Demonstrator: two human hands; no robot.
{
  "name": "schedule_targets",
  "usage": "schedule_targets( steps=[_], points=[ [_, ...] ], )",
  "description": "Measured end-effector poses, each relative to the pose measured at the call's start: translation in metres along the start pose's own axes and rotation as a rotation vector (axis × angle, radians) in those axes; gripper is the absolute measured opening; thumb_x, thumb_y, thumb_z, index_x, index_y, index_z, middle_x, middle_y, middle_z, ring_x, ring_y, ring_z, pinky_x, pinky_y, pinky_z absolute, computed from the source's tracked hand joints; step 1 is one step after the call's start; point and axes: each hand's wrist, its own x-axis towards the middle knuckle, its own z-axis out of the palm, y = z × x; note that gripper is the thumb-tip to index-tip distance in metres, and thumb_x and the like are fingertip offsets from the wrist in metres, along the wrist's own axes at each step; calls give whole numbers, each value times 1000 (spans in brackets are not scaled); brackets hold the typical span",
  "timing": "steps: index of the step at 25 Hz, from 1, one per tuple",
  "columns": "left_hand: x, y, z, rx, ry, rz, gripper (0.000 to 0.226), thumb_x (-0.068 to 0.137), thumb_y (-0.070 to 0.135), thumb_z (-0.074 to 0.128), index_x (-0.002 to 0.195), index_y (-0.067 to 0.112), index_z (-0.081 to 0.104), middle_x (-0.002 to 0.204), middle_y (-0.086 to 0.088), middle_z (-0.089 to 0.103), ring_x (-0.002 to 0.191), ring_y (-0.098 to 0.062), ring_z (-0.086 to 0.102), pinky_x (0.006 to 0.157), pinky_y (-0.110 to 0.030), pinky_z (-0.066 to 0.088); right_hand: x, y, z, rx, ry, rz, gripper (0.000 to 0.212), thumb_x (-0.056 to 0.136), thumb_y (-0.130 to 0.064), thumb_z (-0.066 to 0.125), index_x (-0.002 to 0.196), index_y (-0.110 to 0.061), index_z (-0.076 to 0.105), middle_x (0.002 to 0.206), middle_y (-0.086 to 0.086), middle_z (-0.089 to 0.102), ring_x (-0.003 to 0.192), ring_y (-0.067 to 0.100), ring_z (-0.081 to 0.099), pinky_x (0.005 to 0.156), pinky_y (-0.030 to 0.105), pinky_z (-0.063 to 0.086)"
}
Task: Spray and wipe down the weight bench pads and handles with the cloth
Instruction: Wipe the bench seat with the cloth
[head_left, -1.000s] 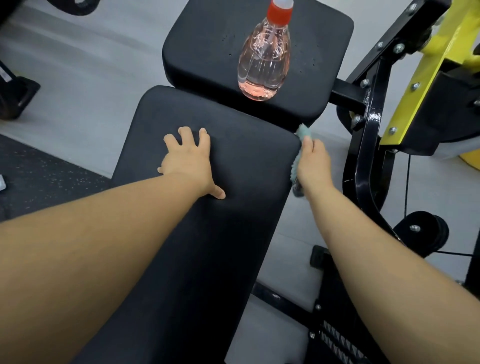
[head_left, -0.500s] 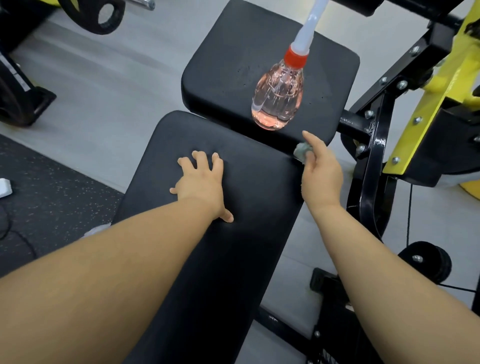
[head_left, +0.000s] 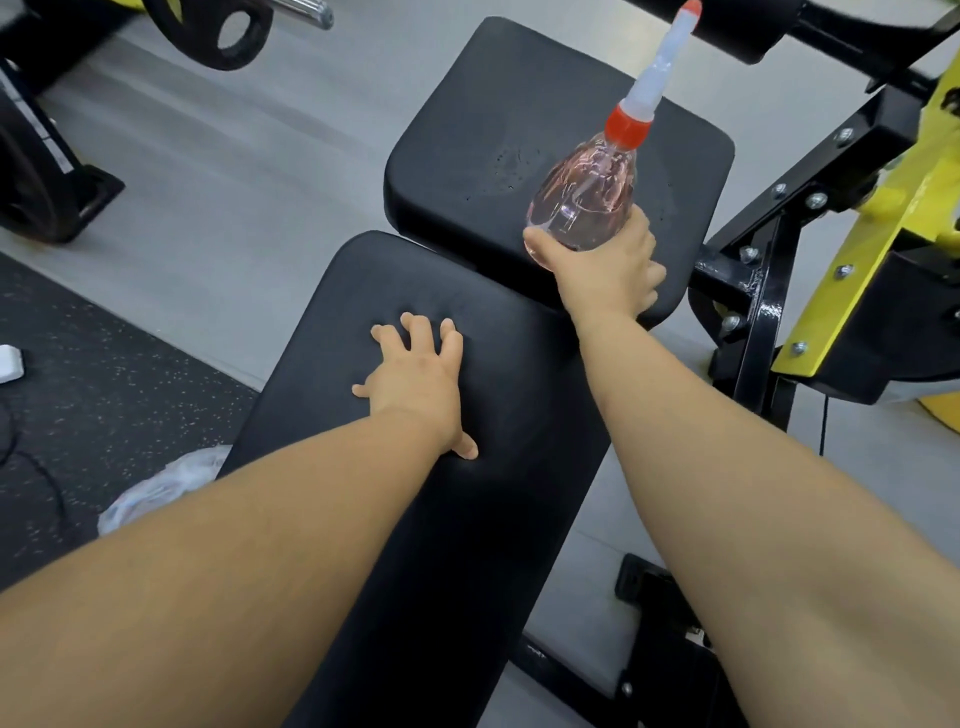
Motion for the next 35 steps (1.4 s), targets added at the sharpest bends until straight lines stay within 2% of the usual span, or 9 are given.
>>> schedule_targets(
  steps=[3, 11, 13, 15, 18, 22, 27, 30, 35],
  points=[
    [0, 0, 0, -5, 5, 1, 139, 52, 71, 74, 147, 18, -12, 149, -15, -1, 133, -43, 13, 82, -44, 54, 4, 0, 5, 79, 54, -5, 98, 55, -64, 73, 137, -29, 33, 137, -10, 42, 122, 26, 37, 98, 39, 30],
    [0, 0, 0, 6, 14, 0, 138, 52, 71, 74, 147, 17, -11, 148, -16, 1, 133, -43, 14, 82, -46, 54, 12, -3, 12, 30, 73, 26, 103, 62, -64, 72, 144, -27, 22, 146, -6, 33, 126, 27, 35, 101, 40, 30],
    [-1, 0, 0, 6, 13, 0, 138, 52, 71, 74, 147, 17, -11, 149, -16, 1, 133, -43, 13, 83, -46, 53, 7, 13, 7, 141, 60, -35, 88, 75, -44, 73, 144, -22, 23, 145, -2, 35, 127, 26, 35, 102, 33, 29],
    [-1, 0, -1, 4, 11, 3, 138, 52, 71, 73, 147, 17, -11, 149, -16, 1, 134, -44, 13, 83, -46, 53, -7, 34, -2, 223, 86, -147, 60, 85, -14, 63, 137, -12, 33, 139, 6, 38, 119, 21, 41, 92, 16, 28],
    [-1, 0, -1, 6, 17, 6, 138, 52, 72, 73, 148, 17, -11, 149, -17, 2, 134, -44, 13, 83, -46, 54, -29, 65, -19, 92, 118, -349, 36, 85, 1, 55, 121, -3, 52, 127, 15, 40, 97, 15, 45, 78, 8, 27],
    [-1, -1, 0, 6, 27, 14, 138, 52, 72, 73, 148, 17, -10, 149, -17, 2, 134, -44, 14, 83, -46, 53, -23, 87, -49, -100, 57, -379, 34, 87, -3, 56, 120, -11, 55, 116, 15, 54, 108, 22, 44, 89, 19, 30],
    [0, 0, 1, 17, 24, 15, 139, 52, 72, 73, 148, 17, -11, 149, -18, 2, 134, -45, 12, 84, -47, 53, -22, 76, -40, -392, -56, -528, 30, 91, -7, 51, 120, -9, 61, 121, 14, 57, 107, 34, 48, 84, 33, 34],
    [0, -1, 1, 7, 20, 14, 138, 52, 71, 74, 148, 17, -10, 148, -18, 2, 135, -44, 12, 84, -48, 53, -23, 59, -17, -499, -69, -511, 34, 93, -11, 46, 124, -15, 58, 118, 14, 56, 105, 36, 53, 82, 38, 38],
    [-1, 0, 0, -6, 20, -3, 138, 51, 70, 75, 148, 18, -10, 148, -16, 1, 133, -43, 13, 82, -46, 54, -20, 29, 11, -569, -130, -556, 36, 94, -10, 41, 126, -20, 53, 116, 11, 59, 107, 34, 54, 79, 35, 36]
  ],
)
